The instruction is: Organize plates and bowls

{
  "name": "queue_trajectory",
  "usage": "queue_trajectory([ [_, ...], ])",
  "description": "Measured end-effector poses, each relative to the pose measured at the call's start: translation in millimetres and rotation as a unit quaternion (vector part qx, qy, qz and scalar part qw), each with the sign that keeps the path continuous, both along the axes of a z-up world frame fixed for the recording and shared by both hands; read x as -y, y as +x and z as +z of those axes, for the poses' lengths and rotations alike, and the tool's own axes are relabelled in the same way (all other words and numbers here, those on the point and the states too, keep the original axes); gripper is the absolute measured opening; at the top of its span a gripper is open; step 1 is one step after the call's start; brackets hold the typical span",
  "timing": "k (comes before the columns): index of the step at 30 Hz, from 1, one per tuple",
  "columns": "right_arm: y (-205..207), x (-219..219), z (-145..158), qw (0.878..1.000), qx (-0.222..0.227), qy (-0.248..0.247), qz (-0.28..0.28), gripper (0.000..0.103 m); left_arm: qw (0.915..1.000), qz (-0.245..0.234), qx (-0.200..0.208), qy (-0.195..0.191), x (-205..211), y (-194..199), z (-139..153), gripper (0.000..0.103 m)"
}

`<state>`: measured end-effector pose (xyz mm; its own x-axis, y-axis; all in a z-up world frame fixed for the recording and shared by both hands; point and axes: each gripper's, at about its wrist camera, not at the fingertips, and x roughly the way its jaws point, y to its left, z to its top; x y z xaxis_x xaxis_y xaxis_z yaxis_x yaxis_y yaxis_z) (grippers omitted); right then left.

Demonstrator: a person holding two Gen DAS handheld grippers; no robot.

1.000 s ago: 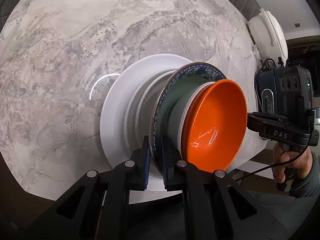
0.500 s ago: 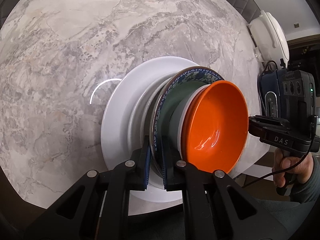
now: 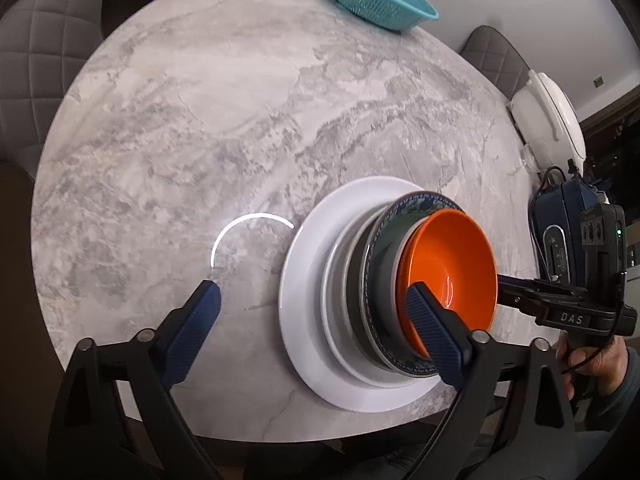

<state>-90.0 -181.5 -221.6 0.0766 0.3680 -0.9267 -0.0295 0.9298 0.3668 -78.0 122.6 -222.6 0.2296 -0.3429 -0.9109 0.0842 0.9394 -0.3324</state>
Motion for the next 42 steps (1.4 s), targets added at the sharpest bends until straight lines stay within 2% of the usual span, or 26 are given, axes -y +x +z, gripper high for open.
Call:
queue_trajectory([
  [3,-9.8,4.8,15.1,1.000,0.021,-0.010,-0.017,0.065,0.9989,0.002,0.045,0.014,-6.2,-7.1,25.5,0.101],
  [5,-17.4,7.5,30.3,0.999,0.039,-0.017,-0.031,0.073,0.9962,0.007,0.073,0.046,-5.2,-11.6,45.9,0.101],
  [7,-24.7,8.1,47.6,0.997,0.064,-0.023,-0.041,0.084,0.9896,0.013,0.127,0.066,-4.2,-19.4,74.5,0.101],
  [8,-28.6,7.1,57.6,0.995,0.082,-0.026,-0.046,0.087,0.9852,0.021,0.147,0.085,-3.1,-23.1,88.4,0.101],
  [9,-32.2,5.8,67.4,0.994,0.098,-0.027,-0.049,0.090,0.9809,0.034,0.161,0.104,-1.9,-25.7,100.8,0.101],
  [12,-39.3,-1.4,90.9,0.990,0.131,-0.028,-0.046,0.093,0.9710,0.095,0.182,0.123,-4.1,-34.8,134.6,0.101],
  [13,-40.4,-5.0,97.1,0.989,0.141,-0.031,-0.044,0.093,0.9681,0.120,0.177,0.131,-4.9,-37.6,141.4,0.101],
  [15,-41.6,-10.5,109.1,0.986,0.160,-0.030,-0.037,0.093,0.9705,0.144,0.147,0.125,-3.9,-41.8,145.2,0.101],
  [18,-44.7,-16.3,124.0,0.983,0.180,-0.040,-0.023,0.093,0.9819,0.149,0.097,0.065,3.5,-53.2,139.7,0.101],
  [20,-49.8,-18.2,130.7,0.981,0.190,-0.044,-0.020,0.093,0.9837,0.162,0.064,0.045,11.3,-61.9,133.0,0.099],
  [21,-52.2,-17.7,133.8,0.980,0.192,-0.047,-0.018,0.093,0.9838,0.161,0.065,0.045,18.1,-68.0,133.6,0.099],
  [23,-57.0,-15.6,138.9,0.979,0.195,-0.064,-0.017,0.093,0.9809,0.156,0.088,0.076,35.3,-81.3,143.3,0.099],
  [25,-64.2,-10.6,145.8,0.977,0.205,-0.061,-0.013,0.093,0.9809,0.143,0.097,0.089,52.4,-92.2,151.2,0.099],
  [29,-78.3,-0.3,163.1,0.971,0.232,-0.055,0.004,0.093,0.9838,0.148,0.078,0.064,73.2,-108.6,157.5,0.099],
  [31,-84.5,4.7,171.1,0.968,0.246,-0.056,0.008,0.093,0.9833,0.143,0.090,0.067,80.7,-116.9,168.4,0.099],
  [32,-87.2,7.0,174.8,0.965,0.255,-0.058,0.010,0.093,0.9800,0.140,0.103,0.097,86.7,-120.8,175.4,0.099],
  [33,-90.6,9.2,178.4,0.962,0.264,-0.062,0.011,0.093,0.9718,0.142,0.125,0.141,93.0,-125.0,184.3,0.099],
  [34,-93.6,11.1,181.0,0.960,0.270,-0.066,0.012,0.093,0.9591,0.150,0.155,0.184,99.1,-130.5,194.4,0.099],
  [36,-98.2,15.9,183.9,0.959,0.276,-0.067,0.007,0.093,0.9393,0.164,0.197,0.228,105.7,-138.9,210.8,0.100],
  [37,-100.2,18.8,185.2,0.958,0.278,-0.066,0.002,0.093,0.9360,0.165,0.211,0.229,107.2,-141.2,216.4,0.100],
  [38,-101.7,21.0,186.0,0.957,0.281,-0.067,-0.004,0.093,0.9376,0.159,0.221,0.217,109.7,-143.9,219.3,0.100],
  [39,-102.6,22.6,186.8,0.957,0.283,-0.068,-0.010,0.093,0.9431,0.150,0.220,0.199,112.5,-145.3,217.9,0.101],
  [42,-103.9,23.9,191.5,0.955,0.288,-0.065,-0.027,0.093,0.9700,0.114,0.159,0.144,122.4,-147.5,197.5,0.100],
])
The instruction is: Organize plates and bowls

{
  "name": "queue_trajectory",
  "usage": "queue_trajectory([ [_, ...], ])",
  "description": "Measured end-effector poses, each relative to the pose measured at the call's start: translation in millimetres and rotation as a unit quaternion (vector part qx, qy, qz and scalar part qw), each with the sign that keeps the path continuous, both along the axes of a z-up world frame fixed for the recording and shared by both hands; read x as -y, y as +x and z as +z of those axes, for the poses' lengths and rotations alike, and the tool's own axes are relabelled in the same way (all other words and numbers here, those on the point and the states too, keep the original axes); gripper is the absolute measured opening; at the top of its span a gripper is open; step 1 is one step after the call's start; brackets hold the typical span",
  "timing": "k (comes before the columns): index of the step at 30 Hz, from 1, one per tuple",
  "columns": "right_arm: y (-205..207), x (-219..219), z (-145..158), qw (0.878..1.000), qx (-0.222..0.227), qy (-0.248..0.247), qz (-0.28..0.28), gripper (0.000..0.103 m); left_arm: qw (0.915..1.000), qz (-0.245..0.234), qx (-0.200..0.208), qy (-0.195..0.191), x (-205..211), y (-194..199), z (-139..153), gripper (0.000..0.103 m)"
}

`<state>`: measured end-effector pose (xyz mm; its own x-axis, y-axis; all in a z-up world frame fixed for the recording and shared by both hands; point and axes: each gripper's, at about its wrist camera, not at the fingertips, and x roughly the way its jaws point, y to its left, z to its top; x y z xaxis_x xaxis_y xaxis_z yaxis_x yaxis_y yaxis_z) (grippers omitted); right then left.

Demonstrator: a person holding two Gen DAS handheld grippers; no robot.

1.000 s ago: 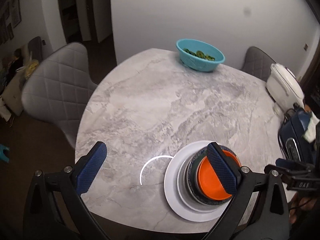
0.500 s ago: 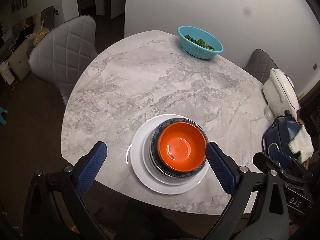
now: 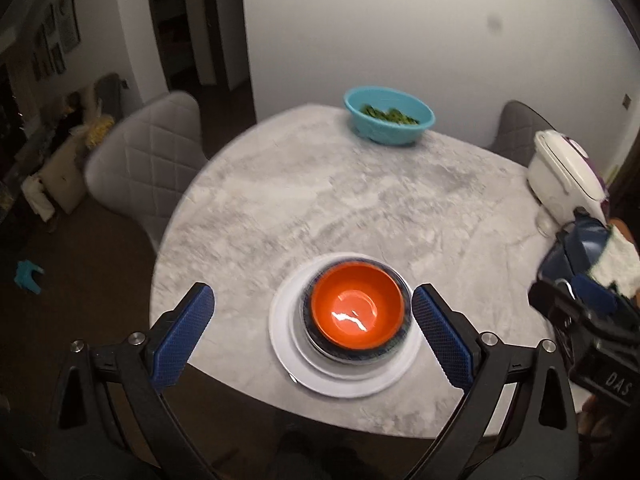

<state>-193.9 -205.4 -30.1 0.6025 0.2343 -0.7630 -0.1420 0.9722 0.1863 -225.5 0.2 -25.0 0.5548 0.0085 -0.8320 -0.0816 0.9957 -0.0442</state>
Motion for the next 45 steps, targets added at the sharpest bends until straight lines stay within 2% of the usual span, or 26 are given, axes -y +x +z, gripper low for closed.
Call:
queue_trajectory([
  [2,-0.9,-4.3,4.3,1.000,0.009,-0.004,0.000,0.093,0.9997,-0.022,-0.009,-0.001,9.2,-5.8,-5.1,0.099],
  [5,-2.0,-10.9,6.2,1.000,0.013,-0.021,-0.004,0.093,0.9974,-0.058,0.002,0.042,23.5,-6.5,-1.9,0.099],
  [7,-3.0,-12.1,4.8,1.000,0.007,-0.021,-0.011,0.093,0.9970,-0.055,0.001,0.054,22.7,-2.7,-1.9,0.099],
  [16,-3.1,-16.8,8.9,0.998,0.000,-0.053,-0.046,0.093,0.9977,-0.045,-0.033,0.039,0.5,23.7,-19.7,0.099],
  [23,2.0,-18.4,-0.6,0.996,-0.028,-0.069,-0.058,0.093,0.9971,-0.038,-0.060,0.028,-10.5,35.2,-31.9,0.099],
  [45,2.7,-25.5,-9.2,0.994,-0.044,-0.079,-0.061,0.093,0.9972,-0.025,-0.062,0.034,-13.0,37.9,-31.8,0.099],
])
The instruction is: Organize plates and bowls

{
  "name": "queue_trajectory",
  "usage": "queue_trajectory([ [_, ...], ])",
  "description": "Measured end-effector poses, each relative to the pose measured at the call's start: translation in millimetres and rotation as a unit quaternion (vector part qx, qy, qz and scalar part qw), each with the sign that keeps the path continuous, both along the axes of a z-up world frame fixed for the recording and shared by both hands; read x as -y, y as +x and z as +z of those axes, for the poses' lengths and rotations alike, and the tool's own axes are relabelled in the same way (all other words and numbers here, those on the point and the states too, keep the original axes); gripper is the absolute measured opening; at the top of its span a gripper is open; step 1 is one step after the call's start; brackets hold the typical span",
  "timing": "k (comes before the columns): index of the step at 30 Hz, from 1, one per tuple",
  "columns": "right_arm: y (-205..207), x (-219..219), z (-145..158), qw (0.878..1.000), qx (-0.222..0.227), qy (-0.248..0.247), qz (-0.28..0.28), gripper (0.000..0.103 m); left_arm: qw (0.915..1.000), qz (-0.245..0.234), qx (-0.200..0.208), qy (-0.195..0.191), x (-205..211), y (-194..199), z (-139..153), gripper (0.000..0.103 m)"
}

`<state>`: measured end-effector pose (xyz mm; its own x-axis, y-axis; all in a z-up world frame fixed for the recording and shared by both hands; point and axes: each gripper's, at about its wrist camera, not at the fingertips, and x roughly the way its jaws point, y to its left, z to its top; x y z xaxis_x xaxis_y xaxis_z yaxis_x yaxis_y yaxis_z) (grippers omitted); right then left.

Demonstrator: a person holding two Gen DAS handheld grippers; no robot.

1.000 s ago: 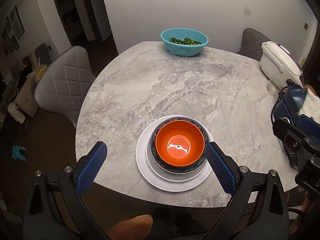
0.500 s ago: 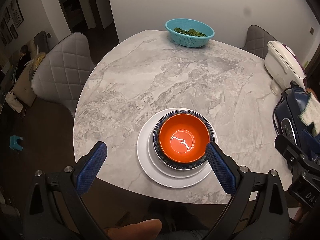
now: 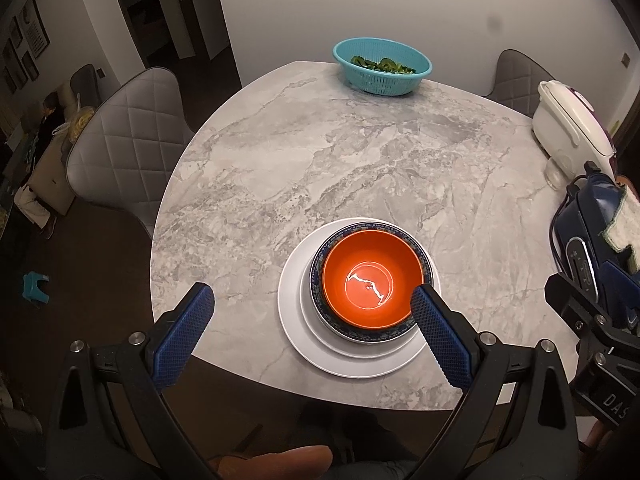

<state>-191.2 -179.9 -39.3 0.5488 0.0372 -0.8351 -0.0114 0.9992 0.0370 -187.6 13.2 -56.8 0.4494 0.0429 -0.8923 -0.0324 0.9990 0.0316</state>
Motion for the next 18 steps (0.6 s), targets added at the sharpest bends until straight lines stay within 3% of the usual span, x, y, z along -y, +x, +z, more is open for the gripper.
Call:
queue_trajectory([
  [18,6.1,1.6,-2.9,1.000,-0.004,0.001,0.006,0.093,1.0000,0.001,-0.001,-0.001,-1.1,3.0,-1.5,0.099],
])
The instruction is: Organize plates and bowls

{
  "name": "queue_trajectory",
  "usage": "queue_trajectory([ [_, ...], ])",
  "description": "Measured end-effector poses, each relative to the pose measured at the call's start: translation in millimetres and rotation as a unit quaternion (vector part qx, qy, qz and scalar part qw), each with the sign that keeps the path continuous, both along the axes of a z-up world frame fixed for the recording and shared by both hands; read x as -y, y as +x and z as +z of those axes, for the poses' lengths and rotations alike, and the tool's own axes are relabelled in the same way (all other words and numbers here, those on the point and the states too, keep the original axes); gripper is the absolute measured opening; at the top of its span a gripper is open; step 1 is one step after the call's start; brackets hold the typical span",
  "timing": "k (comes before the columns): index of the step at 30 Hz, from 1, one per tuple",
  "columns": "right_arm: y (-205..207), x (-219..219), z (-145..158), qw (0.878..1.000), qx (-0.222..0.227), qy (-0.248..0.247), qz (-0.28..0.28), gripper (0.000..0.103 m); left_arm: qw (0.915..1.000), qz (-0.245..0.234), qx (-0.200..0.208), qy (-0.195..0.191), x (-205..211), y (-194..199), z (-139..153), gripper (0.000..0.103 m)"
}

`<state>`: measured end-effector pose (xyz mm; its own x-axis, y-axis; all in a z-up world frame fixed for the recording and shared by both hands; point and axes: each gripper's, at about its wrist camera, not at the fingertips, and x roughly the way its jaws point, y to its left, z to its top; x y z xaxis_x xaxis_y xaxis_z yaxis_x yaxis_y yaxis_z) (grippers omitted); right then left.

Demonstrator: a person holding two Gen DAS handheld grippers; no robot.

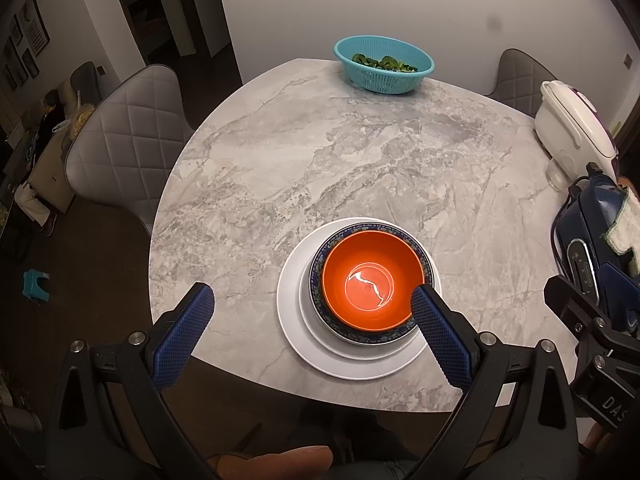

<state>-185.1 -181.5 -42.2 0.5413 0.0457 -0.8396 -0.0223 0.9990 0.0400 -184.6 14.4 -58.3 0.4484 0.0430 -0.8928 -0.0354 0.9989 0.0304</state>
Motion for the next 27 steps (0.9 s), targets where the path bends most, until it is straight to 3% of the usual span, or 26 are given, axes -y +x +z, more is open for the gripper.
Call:
queue_trajectory([
  [27,2.6,-0.5,-2.7,1.000,-0.002,0.000,0.004,0.093,1.0000,-0.002,-0.001,0.001,-4.4,2.0,-2.8,0.100],
])
